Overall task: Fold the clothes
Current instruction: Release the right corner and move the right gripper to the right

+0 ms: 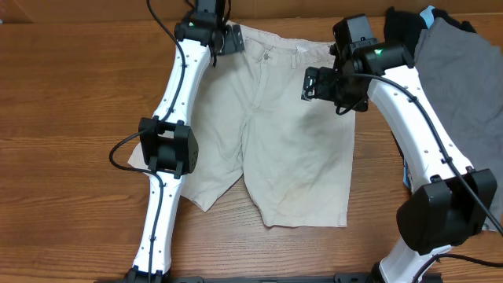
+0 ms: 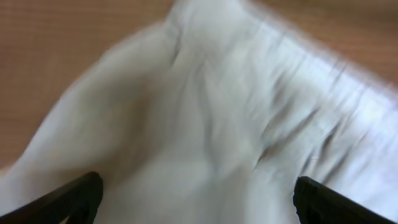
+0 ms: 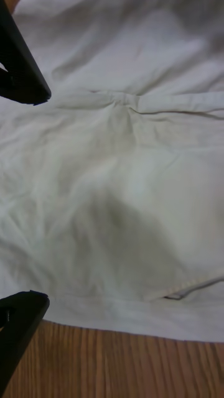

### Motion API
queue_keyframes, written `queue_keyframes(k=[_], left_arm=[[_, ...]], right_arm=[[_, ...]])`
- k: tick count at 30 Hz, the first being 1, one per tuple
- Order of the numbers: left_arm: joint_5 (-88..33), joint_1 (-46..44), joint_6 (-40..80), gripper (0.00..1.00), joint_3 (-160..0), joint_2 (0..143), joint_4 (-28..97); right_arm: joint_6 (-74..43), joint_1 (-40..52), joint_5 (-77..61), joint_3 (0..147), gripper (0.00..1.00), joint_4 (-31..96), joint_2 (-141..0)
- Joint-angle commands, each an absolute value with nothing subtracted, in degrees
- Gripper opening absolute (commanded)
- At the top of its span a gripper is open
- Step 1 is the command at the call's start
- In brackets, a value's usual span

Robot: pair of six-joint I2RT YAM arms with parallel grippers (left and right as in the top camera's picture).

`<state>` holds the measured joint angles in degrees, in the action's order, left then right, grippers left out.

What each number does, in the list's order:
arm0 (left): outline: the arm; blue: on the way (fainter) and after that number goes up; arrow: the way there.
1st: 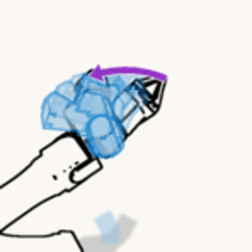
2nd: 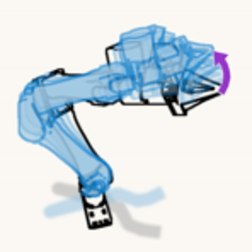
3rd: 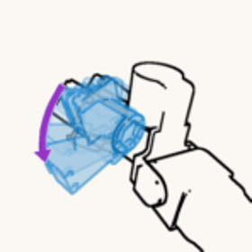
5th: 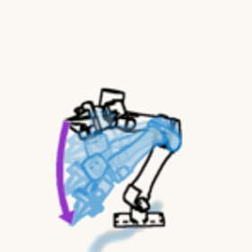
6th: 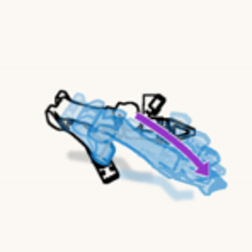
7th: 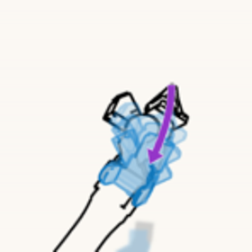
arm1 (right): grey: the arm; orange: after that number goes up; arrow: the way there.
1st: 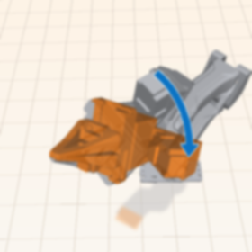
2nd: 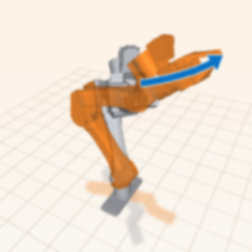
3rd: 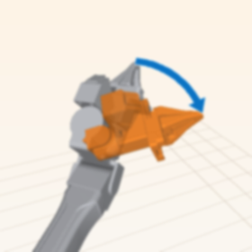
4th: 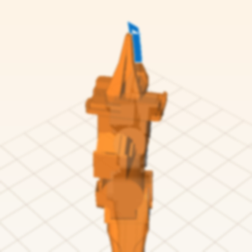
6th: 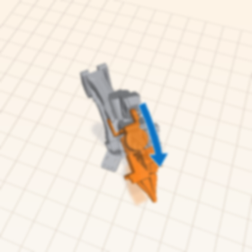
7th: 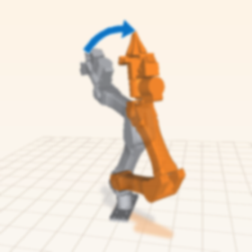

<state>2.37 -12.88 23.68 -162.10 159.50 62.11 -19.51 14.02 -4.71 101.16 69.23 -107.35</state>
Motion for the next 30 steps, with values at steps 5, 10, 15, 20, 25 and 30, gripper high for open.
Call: queue_keyframes(k=[5,10,15,20,25,30], left_arm=[[1.5,-11.9,13.6,1.0,-175.4,153.4,81.9],[1.5,-11.9,11.3,1.0,-179.8,149.1,91.9],[1.9,-11.9,11.3,1.0,-179.8,146.5,95.3],[1.9,-11.9,10.5,1.0,-179.7,146.5,96.8],[1.9,-12.0,7.4,1.0,-179.6,146.5,96.7],[1.9,-12.0,5.1,1.0,-179.6,146.5,96.5]], right_arm=[[-22.2,14.0,-2.4,98.7,1.0,69.7,-109.6],[-25.6,14.0,-8.2,93.1,1.0,69.0,-110.4],[-25.5,14.7,-12.5,87.5,1.0,67.9,-110.4],[-23.9,16.2,-15.3,81.7,1.0,65.8,-110.4],[-23.8,17.7,-16.3,77.9,1.0,63.6,-110.4],[-22.3,18.3,-17.3,75.0,1.0,61.3,-110.4]])
